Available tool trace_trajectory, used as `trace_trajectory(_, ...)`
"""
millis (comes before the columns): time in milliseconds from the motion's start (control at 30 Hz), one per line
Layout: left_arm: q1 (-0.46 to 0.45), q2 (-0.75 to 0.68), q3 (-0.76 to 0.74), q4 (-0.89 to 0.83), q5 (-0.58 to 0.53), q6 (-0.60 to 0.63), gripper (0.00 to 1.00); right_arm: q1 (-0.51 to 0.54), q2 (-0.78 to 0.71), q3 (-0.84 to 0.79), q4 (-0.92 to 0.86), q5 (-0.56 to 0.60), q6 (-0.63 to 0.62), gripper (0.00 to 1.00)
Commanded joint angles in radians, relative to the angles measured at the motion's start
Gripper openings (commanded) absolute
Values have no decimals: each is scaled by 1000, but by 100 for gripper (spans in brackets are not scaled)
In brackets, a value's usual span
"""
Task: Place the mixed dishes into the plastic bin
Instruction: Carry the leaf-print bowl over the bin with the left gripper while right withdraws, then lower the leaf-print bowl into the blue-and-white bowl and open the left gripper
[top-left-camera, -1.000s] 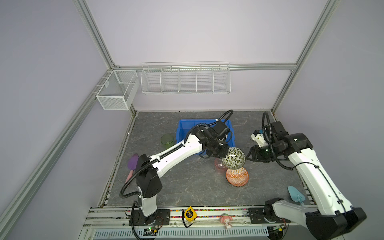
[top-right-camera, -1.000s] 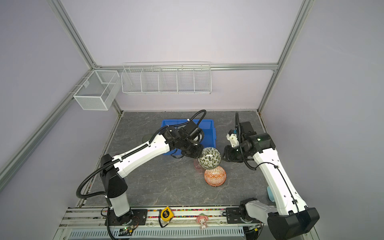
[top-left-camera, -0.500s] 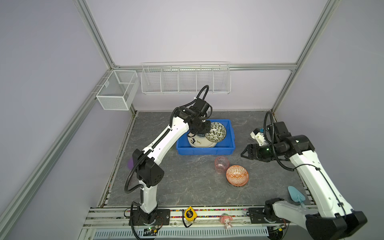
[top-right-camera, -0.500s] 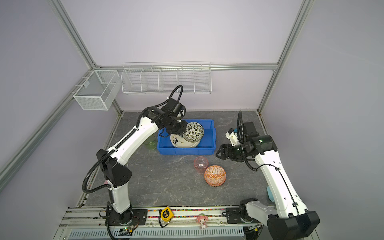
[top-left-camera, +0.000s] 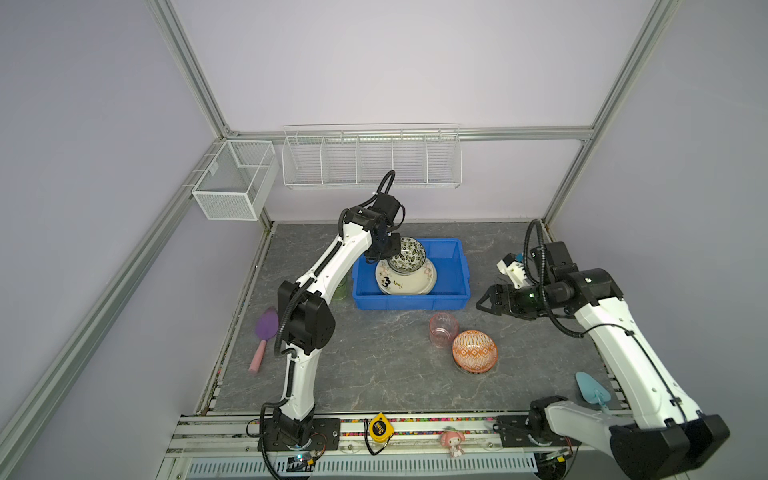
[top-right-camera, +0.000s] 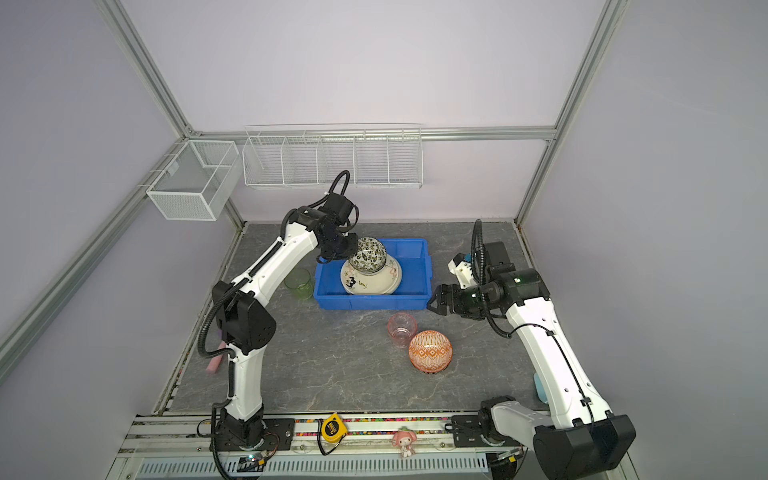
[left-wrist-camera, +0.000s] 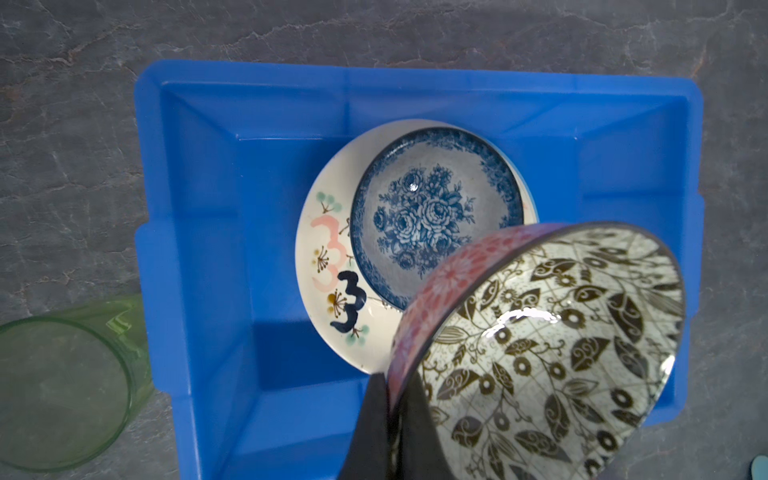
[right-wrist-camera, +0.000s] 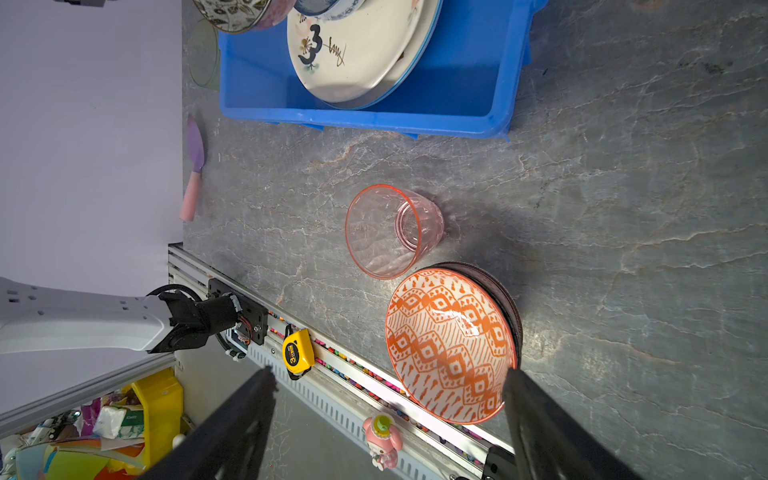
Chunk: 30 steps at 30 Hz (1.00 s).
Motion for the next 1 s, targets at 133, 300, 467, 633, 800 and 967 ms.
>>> trace_trajectory(133, 20, 77, 98, 29, 31, -54, 0, -5, 7, -29, 14, -16, -15, 88)
trace_trajectory(300, 24, 114, 129, 29, 46, -60, 0, -5, -3, -39, 10, -7, -19, 88)
trace_trajectory(467, 29, 135, 137, 32, 49, -66, 0, -5, -8, -46, 9, -4, -24, 88)
trace_trajectory(633, 35, 152, 141, 35, 49, -68, 0, -5, -8, -47, 8, -3, -25, 88)
trace_trajectory(800, 41, 166, 141, 35, 49, -68, 0, -5, -7, -48, 7, -2, -27, 88)
trace_trajectory(967, 46, 183, 142, 38, 59, -68, 0, -6, -4, -48, 8, 0, -26, 88)
